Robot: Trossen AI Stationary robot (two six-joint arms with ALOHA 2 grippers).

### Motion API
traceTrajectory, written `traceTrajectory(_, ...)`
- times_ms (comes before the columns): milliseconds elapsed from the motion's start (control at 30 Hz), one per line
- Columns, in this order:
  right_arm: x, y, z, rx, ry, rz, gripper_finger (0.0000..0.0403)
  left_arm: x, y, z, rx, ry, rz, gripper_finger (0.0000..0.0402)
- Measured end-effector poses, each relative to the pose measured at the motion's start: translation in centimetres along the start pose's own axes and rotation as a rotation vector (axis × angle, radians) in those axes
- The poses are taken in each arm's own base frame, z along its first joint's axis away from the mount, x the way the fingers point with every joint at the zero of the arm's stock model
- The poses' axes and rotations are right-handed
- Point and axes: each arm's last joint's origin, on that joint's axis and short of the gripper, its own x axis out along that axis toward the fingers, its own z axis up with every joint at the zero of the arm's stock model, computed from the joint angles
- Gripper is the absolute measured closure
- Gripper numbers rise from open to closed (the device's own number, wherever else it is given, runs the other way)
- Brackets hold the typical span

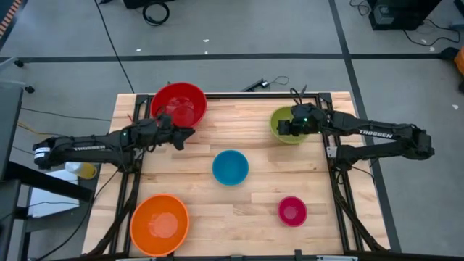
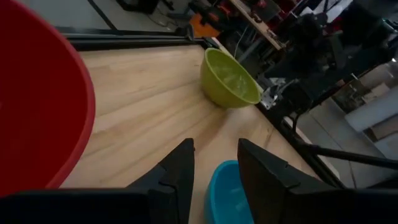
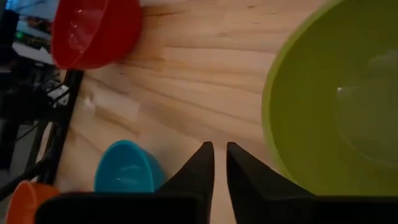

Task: Nest bowls inside each other
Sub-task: Stack the orange bowl into the red bowl

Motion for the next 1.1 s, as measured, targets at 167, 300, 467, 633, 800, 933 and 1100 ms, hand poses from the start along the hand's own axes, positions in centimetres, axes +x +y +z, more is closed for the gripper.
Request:
traceTrajectory(167, 0.0, 0.6, 0.4, -0.066, -0.006, 0.091, 0.0317, -0.2, -0.7, 0.8, 0.057, -0.028, -0.024, 0.0276)
traceTrajectory(300, -0.2, 2.3, 1.1, -0.204, -0.108, 0.241, 0.0294, -0.2, -0.9, 1.2, 0.135, -0.059, -0.018, 0.0276)
traceTrajectory(467, -0.1, 4.2, 1.5, -0.347, -0.229, 0.384, 0.0287, -0.3, -0.9, 1.4, 0.224, -0.087, 0.006, 0.0276)
traceTrajectory(633, 1.1, 4.3, 1.5, -0.306, -0.211, 0.379, 0.0286, -0.3, -1.1, 1.5, 0.222, -0.113, 0.002, 0.0276)
traceTrajectory(800, 1.5, 4.6, 1.6, -0.355, -0.233, 0.387, 0.0286, -0.3, -0.9, 1.7, 0.214, -0.151, 0.056, 0.0276)
traceTrajectory(933, 1.1, 5.1, 1.9, -0.381, -0.292, 0.438, 0.0286, -0.3, -1.1, 1.9, 0.215, -0.176, 0.045, 0.0276)
traceTrajectory(1100, 0.4, 6.2, 2.2, -0.448, -0.280, 0.430, 0.0286, -0.2, -1.2, 2.0, 0.212, -0.187, 0.034, 0.0276)
